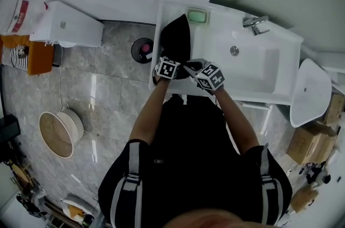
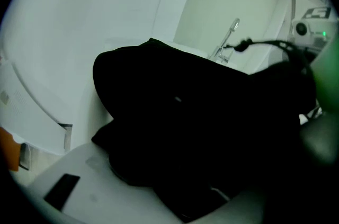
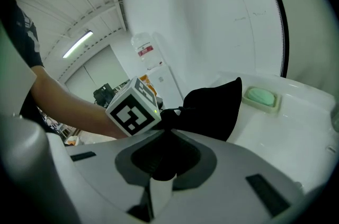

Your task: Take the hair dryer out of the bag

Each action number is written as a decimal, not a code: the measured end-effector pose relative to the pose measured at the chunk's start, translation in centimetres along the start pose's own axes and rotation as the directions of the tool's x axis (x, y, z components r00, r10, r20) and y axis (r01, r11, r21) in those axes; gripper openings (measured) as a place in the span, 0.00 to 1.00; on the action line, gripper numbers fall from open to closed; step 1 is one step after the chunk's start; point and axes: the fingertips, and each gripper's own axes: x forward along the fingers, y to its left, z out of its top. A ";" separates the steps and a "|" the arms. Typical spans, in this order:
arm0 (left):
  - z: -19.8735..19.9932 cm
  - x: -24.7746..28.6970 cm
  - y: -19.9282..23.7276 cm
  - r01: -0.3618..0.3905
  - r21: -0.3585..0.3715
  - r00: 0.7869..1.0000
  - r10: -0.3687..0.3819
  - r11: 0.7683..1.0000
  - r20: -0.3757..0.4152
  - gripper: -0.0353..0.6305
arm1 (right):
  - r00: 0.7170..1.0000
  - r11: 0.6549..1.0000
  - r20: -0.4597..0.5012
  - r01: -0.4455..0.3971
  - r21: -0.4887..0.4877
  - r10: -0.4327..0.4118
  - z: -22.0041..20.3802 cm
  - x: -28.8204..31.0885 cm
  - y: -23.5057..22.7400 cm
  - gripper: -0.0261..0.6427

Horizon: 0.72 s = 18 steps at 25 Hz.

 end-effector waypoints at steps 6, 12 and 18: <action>1.9 -2.6 -2.6 0.382 -0.251 0.917 -0.330 0.890 0.226 0.35 | 1.000 0.999 -0.016 0.013 -0.036 -0.013 -1.2 -0.3 0.7 0.16; 2.1 -4.9 -5.2 0.595 -0.310 0.795 -0.487 0.742 0.361 0.35 | 1.000 1.000 -0.005 0.009 -0.030 -0.009 -2.1 -1.1 1.1 0.16; 1.3 -6.5 -6.2 0.635 -0.287 0.762 -0.518 0.717 0.388 0.35 | 1.000 0.999 0.006 0.013 -0.046 -0.013 -2.5 -1.9 2.1 0.16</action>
